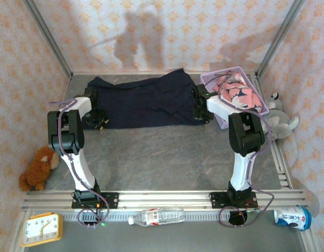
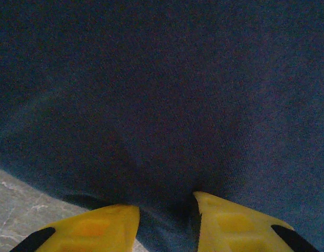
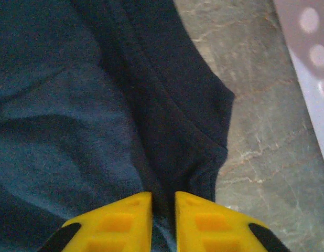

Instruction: Fold and stack the mixed laundry pile

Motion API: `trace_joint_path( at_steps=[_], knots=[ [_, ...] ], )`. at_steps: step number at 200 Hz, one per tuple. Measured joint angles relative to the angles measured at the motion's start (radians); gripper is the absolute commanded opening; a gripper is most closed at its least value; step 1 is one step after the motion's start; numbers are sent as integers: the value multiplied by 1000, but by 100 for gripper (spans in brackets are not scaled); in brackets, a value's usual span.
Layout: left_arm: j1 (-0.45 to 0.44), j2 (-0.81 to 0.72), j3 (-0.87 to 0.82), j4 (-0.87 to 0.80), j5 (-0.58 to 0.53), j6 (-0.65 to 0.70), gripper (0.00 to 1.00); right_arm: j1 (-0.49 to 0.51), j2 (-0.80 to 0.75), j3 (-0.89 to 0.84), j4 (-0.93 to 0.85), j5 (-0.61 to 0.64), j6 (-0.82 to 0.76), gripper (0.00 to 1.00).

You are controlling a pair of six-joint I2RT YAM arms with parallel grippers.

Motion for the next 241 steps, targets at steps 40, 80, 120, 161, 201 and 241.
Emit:
trace_joint_path(
  at_steps=[40,80,120,161,201,241],
  knots=[
    [0,8,16,-17,-11,9,33,0,0,0,-9,34,-52,0],
    [0,35,64,-50,-46,67,33,1,-13,0,-49,131,-142,0],
    [-11,42,83,-72,-75,128,40,3,-13,3,-62,136,-167,14],
    [-32,5,68,-83,-62,134,45,3,-48,5,-80,60,-121,32],
    [-96,-96,71,-66,-18,90,44,45,-61,78,-75,-33,-37,32],
    [-171,-41,92,-11,8,42,40,66,56,174,-47,-76,53,33]
  ],
)
